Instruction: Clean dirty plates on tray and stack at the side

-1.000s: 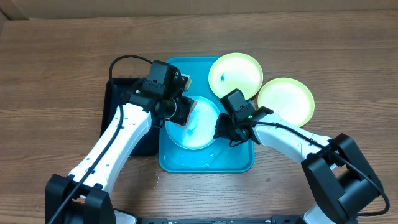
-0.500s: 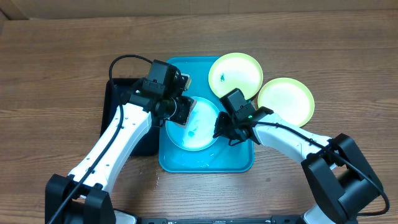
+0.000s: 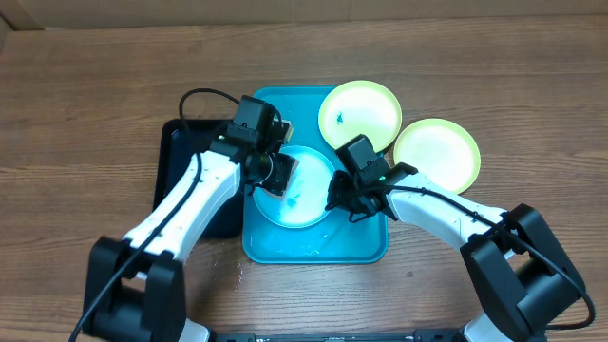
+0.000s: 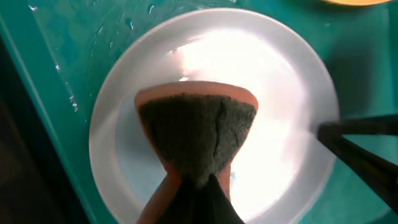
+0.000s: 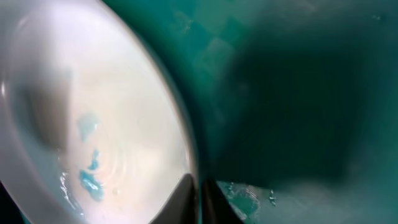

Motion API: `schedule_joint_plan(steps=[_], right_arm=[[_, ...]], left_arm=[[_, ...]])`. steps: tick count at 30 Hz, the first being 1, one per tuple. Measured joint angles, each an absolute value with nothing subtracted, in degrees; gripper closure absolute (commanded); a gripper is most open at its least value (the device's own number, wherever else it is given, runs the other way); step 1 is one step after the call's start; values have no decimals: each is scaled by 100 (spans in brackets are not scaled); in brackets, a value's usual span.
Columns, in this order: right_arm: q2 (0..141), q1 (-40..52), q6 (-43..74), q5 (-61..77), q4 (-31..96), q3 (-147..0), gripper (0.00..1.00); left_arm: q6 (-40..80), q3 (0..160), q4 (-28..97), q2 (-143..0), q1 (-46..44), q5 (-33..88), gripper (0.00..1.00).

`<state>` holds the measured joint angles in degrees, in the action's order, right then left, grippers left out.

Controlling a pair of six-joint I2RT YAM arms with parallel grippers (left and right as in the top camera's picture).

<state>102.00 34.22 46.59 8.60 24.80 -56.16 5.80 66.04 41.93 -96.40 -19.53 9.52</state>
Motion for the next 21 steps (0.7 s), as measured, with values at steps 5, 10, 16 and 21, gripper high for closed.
schedule_joint_plan(steps=[5,10,16,21], right_arm=[[10200,3422,4650,858,2488,-5616,96],[10200,3422,4648,856,2482,-5616,96],[10200,3422,4650,849,2484,-5616,96],[10202,3422,4650,803,2480,-5616,96]], left_arm=[[580,6598,3798,-10114,-1953,670,96],[580,6593,3555,-10420,-1953,434,96],[582,6598,3496,-10667,-1953,421,96],[582,6606,3494,-10720,-1940,668,96]])
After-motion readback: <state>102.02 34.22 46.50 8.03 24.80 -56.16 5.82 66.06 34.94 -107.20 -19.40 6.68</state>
